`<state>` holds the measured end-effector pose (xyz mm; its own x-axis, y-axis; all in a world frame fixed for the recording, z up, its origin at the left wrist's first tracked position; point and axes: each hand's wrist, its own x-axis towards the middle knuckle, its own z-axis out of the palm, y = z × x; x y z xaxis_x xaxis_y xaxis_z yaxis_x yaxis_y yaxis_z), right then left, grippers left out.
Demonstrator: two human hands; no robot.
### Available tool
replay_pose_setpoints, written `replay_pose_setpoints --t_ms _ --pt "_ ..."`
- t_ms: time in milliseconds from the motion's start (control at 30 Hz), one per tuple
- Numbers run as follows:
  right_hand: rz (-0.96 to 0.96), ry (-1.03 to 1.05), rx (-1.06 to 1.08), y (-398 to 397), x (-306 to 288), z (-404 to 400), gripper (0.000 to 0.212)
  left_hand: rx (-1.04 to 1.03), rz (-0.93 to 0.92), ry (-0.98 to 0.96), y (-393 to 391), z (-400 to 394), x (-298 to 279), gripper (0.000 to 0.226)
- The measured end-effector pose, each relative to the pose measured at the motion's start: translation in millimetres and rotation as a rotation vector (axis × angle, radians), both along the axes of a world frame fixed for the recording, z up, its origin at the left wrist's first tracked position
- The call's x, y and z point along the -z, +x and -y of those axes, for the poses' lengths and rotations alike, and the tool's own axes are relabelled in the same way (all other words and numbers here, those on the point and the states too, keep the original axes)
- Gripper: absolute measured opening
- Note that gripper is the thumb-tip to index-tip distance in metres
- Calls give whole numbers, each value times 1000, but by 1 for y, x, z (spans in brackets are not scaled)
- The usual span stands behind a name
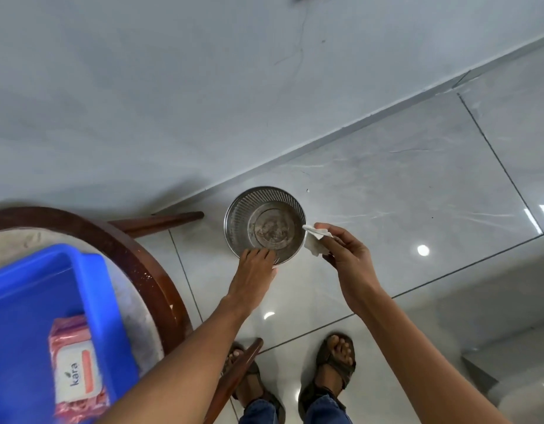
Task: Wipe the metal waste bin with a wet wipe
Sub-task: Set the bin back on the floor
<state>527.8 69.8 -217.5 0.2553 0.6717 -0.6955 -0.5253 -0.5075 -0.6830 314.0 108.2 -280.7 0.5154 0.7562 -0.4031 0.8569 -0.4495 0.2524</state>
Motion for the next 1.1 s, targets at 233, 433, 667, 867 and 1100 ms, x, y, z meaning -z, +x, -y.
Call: replay_pose_setpoints --t_ms 233,433,667,867,1100 --pt "-62 -9 -49 -28 -22 -18 28 -1065 699 -698 24 -30 -86 53" --pt "-6 -85 -126 -43 -29 -28 40 -1135 822 -1071 11 -47 -106 39" --pt "84 -114 -172 -50 -16 -14 43 -1179 866 -738 -6 -33 -100 25" --pt "356 -24 -178 -54 -41 -32 31 -1114 763 -497 -14 -20 -132 30" --pt "589 50 -205 -80 -41 -75 33 -1126 740 -607 -36 7 -147 22"
